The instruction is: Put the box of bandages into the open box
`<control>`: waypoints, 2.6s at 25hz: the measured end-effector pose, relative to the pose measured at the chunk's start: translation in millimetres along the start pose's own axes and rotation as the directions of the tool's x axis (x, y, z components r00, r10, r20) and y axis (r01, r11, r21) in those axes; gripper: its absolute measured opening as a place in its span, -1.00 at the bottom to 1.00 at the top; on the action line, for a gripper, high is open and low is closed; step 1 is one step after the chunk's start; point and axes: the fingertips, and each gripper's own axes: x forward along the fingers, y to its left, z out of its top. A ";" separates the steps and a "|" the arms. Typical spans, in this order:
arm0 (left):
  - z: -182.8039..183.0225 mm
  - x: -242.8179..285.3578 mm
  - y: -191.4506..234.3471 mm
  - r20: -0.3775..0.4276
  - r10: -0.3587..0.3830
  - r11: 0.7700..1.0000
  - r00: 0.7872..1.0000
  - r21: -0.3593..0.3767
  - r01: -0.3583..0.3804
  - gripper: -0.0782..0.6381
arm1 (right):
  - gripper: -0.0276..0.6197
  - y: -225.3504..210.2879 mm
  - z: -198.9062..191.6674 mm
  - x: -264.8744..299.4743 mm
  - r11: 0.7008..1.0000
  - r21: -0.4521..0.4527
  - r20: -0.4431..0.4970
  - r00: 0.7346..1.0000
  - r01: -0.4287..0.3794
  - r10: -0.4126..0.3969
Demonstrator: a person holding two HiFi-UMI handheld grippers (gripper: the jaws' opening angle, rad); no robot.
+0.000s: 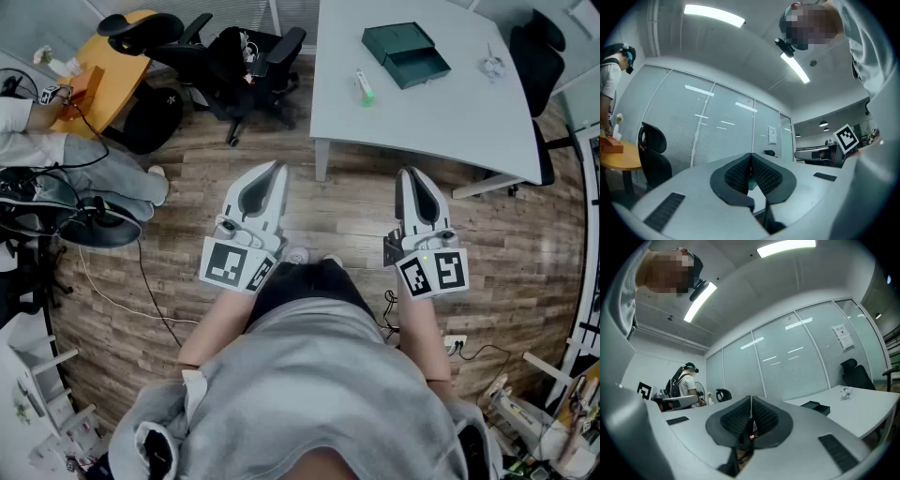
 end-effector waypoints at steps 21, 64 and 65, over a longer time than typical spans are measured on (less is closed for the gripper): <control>-5.4 7.8 -37.4 0.001 0.043 0.999 0.999 0.011 -0.043 -0.73 | -0.75 -14.2 28.6 -33.4 0.996 -0.001 0.051 0.995 -0.086 0.086; -52.2 315.1 166.7 -0.020 -0.023 0.999 1.000 -0.040 0.022 -0.73 | -0.75 -173.5 20.4 287.4 0.999 0.014 0.020 0.999 -0.037 0.037; -53.1 323.4 166.0 -0.016 -0.007 0.999 1.000 -0.042 0.006 -0.73 | -0.75 -180.3 22.5 293.0 0.998 0.010 0.016 0.998 -0.059 0.059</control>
